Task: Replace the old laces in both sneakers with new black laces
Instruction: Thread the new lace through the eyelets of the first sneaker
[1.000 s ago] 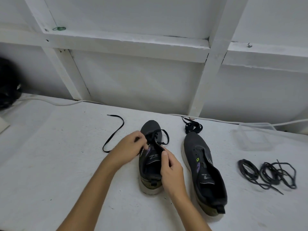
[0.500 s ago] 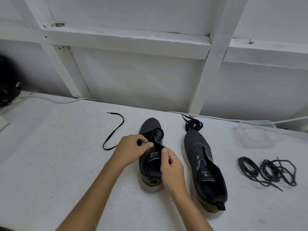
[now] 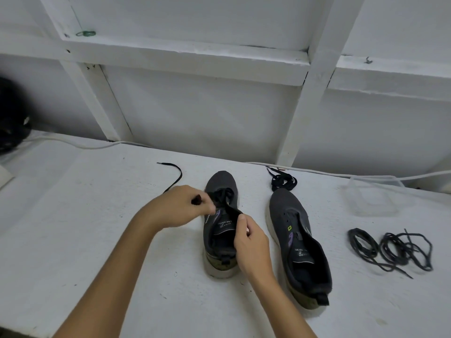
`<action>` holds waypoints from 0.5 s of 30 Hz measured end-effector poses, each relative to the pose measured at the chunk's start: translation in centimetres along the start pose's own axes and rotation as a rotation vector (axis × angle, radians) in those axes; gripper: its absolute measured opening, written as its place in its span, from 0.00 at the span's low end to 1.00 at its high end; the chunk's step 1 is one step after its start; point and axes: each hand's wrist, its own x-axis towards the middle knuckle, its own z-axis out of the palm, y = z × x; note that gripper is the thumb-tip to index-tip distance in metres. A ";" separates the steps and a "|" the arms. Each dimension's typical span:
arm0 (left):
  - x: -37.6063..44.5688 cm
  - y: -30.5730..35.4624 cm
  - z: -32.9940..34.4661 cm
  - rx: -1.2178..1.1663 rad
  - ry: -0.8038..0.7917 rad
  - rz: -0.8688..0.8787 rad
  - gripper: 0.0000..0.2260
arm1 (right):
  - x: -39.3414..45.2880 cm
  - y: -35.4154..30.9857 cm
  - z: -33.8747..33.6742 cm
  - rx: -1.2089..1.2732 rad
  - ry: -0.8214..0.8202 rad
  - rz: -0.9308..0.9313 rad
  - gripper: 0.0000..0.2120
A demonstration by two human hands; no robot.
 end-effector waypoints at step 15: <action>-0.2 0.6 -0.3 -1.184 0.071 0.198 0.12 | -0.3 0.1 0.0 -0.030 0.009 0.005 0.19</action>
